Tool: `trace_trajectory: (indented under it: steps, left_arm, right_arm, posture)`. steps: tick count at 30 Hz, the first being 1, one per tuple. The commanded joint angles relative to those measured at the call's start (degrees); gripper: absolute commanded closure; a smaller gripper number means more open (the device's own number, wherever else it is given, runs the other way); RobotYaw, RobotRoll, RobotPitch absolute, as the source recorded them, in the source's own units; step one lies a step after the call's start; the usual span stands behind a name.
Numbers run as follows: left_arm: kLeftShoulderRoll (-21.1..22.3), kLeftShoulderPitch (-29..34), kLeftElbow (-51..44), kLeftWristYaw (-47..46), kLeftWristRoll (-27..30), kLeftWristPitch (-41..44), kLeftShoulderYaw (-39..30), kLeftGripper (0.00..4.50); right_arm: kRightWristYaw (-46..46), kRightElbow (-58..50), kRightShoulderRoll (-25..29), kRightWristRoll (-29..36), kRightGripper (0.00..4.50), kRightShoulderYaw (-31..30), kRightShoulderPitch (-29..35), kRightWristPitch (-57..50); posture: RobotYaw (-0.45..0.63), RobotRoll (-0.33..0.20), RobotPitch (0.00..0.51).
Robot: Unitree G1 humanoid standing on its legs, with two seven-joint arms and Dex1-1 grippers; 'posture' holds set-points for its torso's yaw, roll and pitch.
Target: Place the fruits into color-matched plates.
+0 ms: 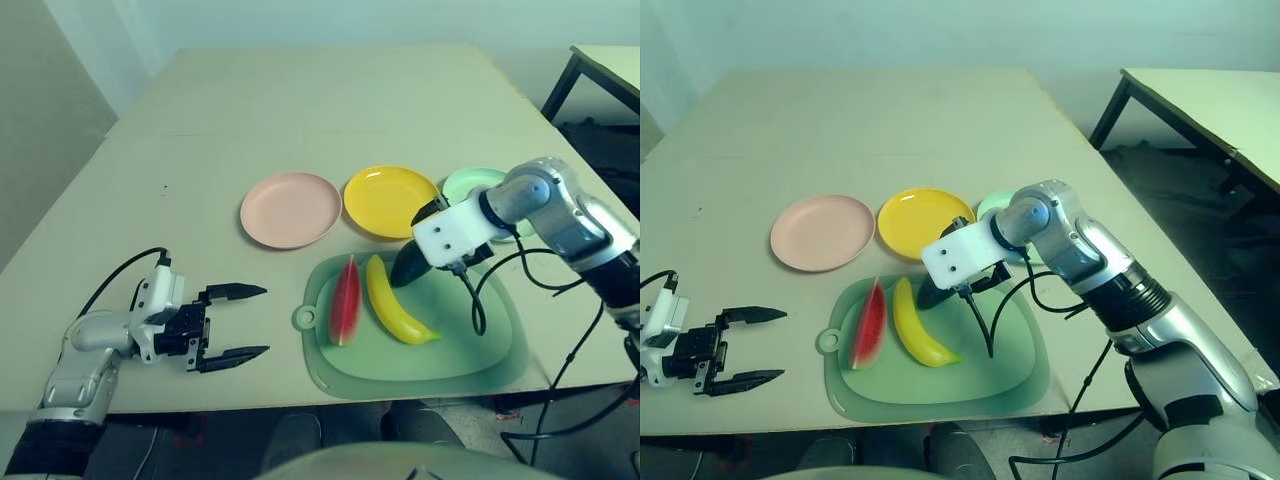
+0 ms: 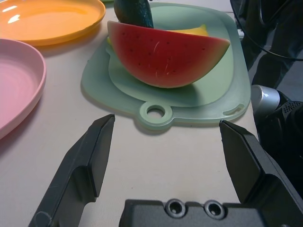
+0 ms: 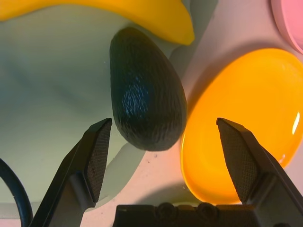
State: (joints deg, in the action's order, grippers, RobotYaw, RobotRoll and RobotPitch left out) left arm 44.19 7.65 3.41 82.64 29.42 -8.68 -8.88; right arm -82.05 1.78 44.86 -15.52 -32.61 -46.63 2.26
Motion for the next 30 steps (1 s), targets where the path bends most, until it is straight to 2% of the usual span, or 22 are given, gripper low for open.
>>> trace_trajectory:
  steps: [1, 30]
  left_arm:
    - [0.64, 0.45, -0.82, 0.0, -0.12, -0.27, -0.84, 0.0]
    - [0.26, 2.86, -3.89, -2.42, -0.1, -0.31, -1.92, 0.0]
  right_arm:
    - [-0.73, 1.96, -0.83, -1.24, 0.04, -0.44, -0.68, 1.53]
    - [-5.18, 4.21, -3.82, -4.06, 0.04, -0.85, 0.02, 2.08]
  posture:
    - [0.04, 0.0, 0.063]
    - [0.06, 0.0, 0.073]
